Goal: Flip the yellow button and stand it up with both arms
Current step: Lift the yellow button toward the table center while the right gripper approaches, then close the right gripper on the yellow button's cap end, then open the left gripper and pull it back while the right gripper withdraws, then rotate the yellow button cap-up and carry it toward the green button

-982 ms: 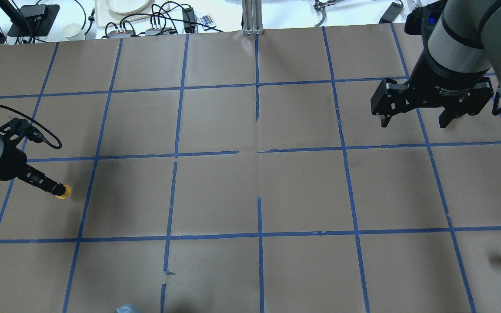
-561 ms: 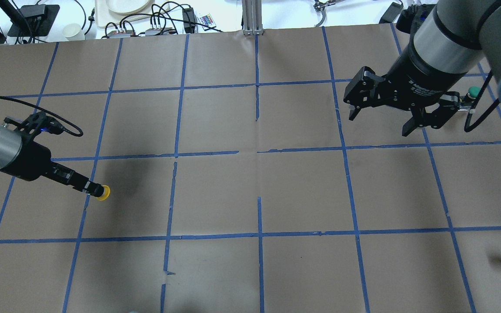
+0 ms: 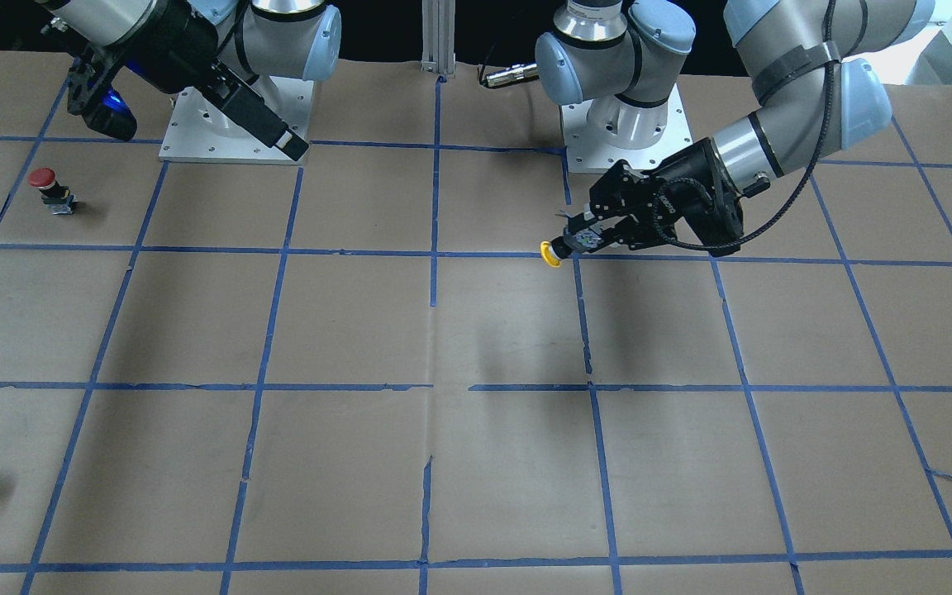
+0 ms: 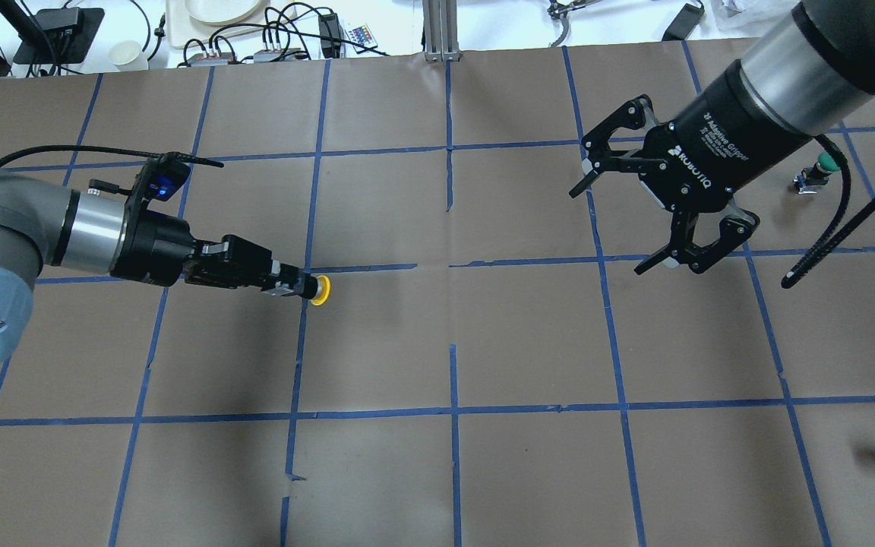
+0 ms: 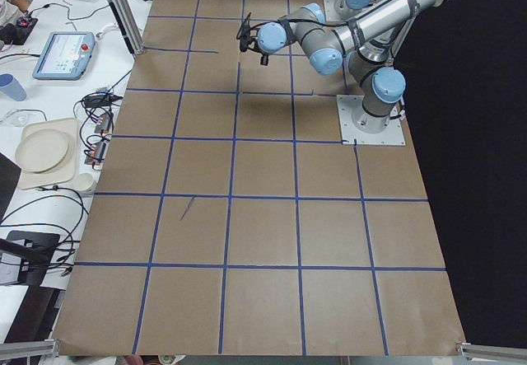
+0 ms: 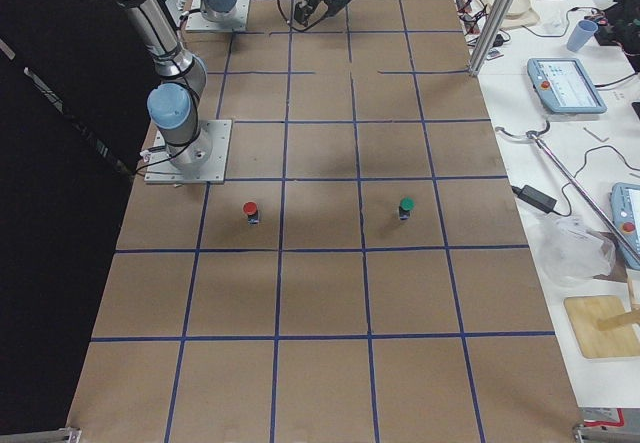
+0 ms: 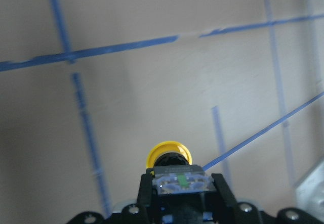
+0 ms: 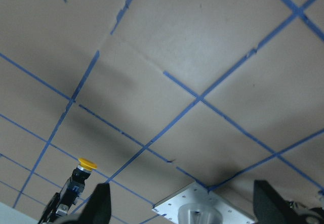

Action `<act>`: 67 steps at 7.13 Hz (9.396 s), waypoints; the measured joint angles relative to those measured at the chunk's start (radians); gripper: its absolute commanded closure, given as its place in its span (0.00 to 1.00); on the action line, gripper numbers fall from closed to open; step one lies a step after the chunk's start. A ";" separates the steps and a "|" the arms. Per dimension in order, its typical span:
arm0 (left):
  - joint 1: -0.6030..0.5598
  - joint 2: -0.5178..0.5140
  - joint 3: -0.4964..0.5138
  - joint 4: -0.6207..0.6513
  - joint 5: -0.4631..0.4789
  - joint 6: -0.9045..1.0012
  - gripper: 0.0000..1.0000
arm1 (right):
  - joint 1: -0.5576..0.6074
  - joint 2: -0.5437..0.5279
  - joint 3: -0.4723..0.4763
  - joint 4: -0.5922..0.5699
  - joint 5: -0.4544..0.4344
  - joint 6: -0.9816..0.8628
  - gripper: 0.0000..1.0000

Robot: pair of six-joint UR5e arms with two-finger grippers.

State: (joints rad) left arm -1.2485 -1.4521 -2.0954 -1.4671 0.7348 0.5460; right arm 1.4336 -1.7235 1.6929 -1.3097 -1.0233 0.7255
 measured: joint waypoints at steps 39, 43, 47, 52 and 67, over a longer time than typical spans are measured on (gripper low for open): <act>-0.255 0.019 -0.082 0.380 -0.710 -0.625 0.00 | -0.048 -0.036 0.231 0.327 0.813 0.085 0.98; -0.222 0.012 -0.053 0.402 -0.633 -0.741 0.00 | -0.074 -0.028 0.198 0.281 0.677 0.091 0.98; -0.178 0.003 0.071 0.387 -0.090 -0.784 0.01 | -0.127 -0.019 0.128 0.096 0.271 -0.013 0.98; -0.271 -0.072 0.383 0.044 0.747 -0.761 0.01 | -0.167 0.008 0.062 0.036 -0.251 -0.697 0.98; -0.228 -0.163 0.570 -0.193 0.866 -0.472 0.01 | -0.596 0.278 0.240 -0.787 -0.420 -2.551 0.96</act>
State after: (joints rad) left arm -1.4764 -1.6156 -1.5257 -1.6604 1.6004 0.0743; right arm 0.8378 -1.4455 1.9331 -2.0963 -1.4431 -1.8250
